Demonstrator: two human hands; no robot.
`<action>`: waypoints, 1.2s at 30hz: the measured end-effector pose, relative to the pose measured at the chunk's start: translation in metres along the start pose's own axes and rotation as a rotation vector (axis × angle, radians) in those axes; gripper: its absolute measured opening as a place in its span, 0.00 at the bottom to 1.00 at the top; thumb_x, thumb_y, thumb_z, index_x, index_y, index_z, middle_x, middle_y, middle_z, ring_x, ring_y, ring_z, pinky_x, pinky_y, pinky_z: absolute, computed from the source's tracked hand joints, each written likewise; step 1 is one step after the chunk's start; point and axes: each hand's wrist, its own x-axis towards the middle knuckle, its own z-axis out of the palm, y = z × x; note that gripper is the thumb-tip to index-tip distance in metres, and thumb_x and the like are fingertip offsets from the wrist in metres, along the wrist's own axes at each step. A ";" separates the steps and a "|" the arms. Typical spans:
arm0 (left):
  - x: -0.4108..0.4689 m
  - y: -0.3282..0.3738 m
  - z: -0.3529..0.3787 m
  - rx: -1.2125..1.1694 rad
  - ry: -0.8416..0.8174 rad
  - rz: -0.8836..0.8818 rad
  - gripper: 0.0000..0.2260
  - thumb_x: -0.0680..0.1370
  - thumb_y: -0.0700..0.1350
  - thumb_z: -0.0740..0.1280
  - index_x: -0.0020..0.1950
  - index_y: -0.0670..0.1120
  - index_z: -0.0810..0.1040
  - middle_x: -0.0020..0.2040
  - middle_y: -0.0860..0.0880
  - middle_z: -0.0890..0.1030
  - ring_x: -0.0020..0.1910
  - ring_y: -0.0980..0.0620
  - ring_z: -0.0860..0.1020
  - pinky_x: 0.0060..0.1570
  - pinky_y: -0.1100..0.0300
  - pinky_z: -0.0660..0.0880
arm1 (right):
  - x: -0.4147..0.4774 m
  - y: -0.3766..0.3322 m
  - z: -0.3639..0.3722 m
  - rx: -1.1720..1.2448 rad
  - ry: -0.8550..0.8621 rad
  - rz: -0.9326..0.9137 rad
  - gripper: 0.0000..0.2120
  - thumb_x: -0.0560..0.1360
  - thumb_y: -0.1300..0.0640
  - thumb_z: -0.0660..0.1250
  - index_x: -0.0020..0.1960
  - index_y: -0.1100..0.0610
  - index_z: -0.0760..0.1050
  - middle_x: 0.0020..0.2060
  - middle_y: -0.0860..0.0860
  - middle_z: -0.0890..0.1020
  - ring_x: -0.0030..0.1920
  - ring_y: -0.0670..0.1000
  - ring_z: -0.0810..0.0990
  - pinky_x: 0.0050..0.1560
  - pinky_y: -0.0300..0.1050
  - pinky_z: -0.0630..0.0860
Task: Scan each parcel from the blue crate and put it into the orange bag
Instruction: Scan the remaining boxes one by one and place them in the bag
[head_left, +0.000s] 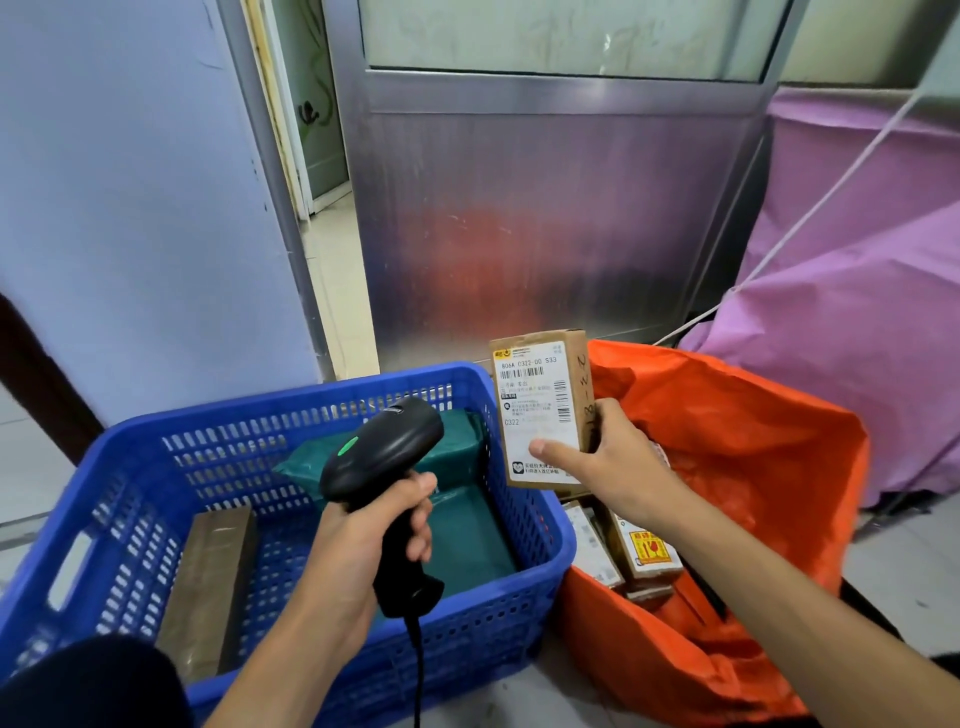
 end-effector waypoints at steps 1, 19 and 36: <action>-0.001 0.000 0.001 -0.007 -0.003 0.001 0.07 0.69 0.44 0.75 0.40 0.44 0.78 0.32 0.45 0.71 0.26 0.49 0.67 0.29 0.56 0.70 | -0.001 -0.001 -0.001 0.000 -0.003 -0.001 0.27 0.72 0.42 0.78 0.63 0.50 0.68 0.59 0.43 0.81 0.54 0.41 0.80 0.41 0.33 0.73; -0.003 0.001 0.005 0.107 -0.035 -0.032 0.17 0.76 0.40 0.75 0.28 0.51 0.78 0.29 0.46 0.67 0.25 0.49 0.65 0.31 0.55 0.68 | -0.001 -0.001 -0.006 -0.028 -0.018 -0.013 0.28 0.73 0.39 0.76 0.64 0.48 0.67 0.60 0.43 0.80 0.55 0.42 0.81 0.40 0.32 0.72; 0.014 -0.006 0.020 0.065 0.007 -0.004 0.07 0.78 0.40 0.70 0.43 0.44 0.74 0.31 0.46 0.70 0.25 0.51 0.66 0.32 0.54 0.65 | 0.001 0.012 -0.065 0.202 0.243 0.046 0.33 0.76 0.42 0.72 0.75 0.50 0.63 0.65 0.48 0.79 0.60 0.49 0.82 0.59 0.54 0.82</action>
